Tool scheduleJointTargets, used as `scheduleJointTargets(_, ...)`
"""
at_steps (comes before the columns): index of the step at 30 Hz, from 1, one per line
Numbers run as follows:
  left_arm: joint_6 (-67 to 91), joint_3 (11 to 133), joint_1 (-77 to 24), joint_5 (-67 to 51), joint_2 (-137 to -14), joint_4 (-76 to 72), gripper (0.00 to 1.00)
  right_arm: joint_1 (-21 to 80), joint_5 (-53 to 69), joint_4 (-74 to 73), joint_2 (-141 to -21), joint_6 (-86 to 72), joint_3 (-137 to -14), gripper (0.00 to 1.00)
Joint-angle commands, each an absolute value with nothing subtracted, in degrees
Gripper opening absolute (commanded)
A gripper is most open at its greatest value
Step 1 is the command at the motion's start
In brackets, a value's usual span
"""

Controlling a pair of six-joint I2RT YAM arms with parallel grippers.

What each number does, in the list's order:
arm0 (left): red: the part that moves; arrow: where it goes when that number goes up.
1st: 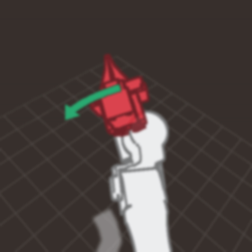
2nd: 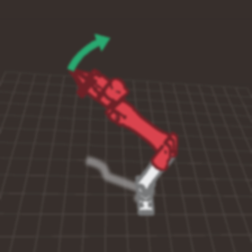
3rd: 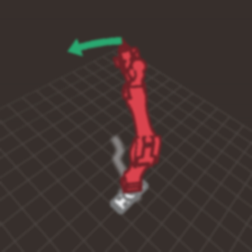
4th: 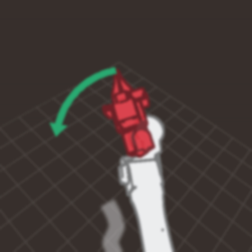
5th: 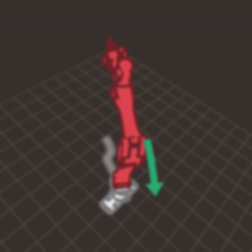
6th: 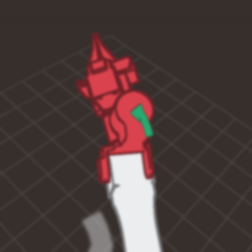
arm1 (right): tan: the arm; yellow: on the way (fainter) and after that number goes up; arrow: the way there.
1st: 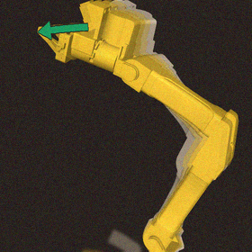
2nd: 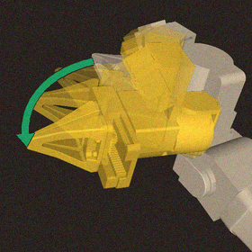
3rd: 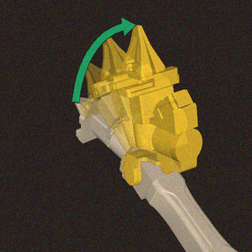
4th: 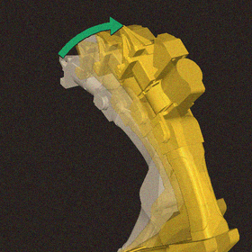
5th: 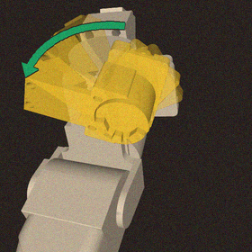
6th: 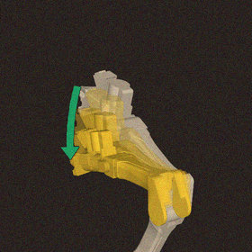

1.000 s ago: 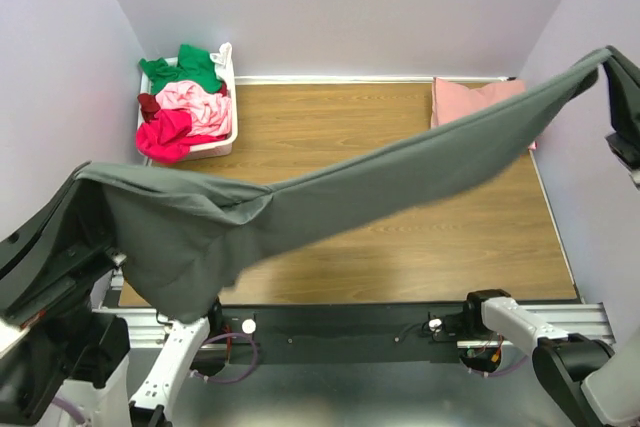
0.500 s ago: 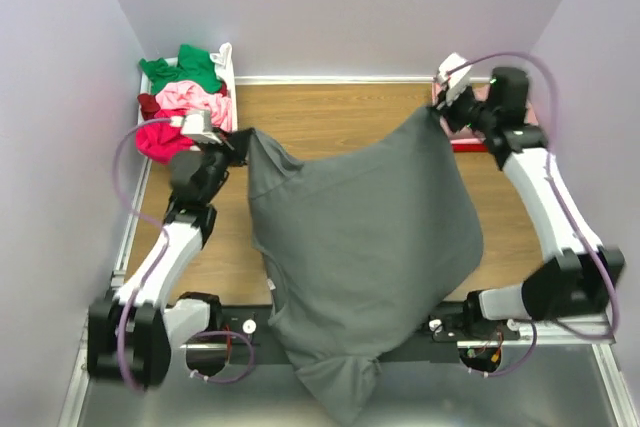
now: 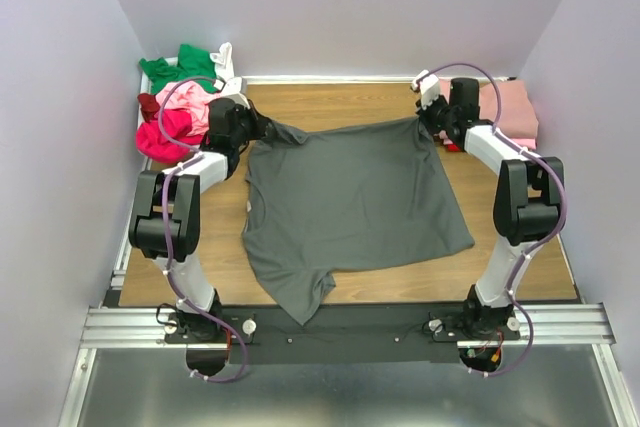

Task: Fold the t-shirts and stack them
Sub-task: Flatten the tshirt out

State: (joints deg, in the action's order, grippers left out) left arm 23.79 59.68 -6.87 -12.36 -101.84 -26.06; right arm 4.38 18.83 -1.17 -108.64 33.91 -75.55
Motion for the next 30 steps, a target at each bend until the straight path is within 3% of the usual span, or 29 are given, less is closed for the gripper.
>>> scheduleJointTargets(1, 20.7, 61.4, -6.4, -12.6, -102.7, -22.7, 0.00, 4.2, 17.0, 3.3, -109.0, 32.1, -78.9, 0.00)
scheduleJointTargets(17, 17.7, 62.8, -5.7, -13.1, -103.6, -20.3, 0.00, 4.2, 16.6, 3.3, -107.1, 31.0, -77.0, 0.00)
scheduleJointTargets(30, 16.1, 54.6, -5.7, -5.5, -86.3, -17.8, 0.00, 5.8, 20.2, 2.9, -101.0, 28.8, -73.0, 0.01)
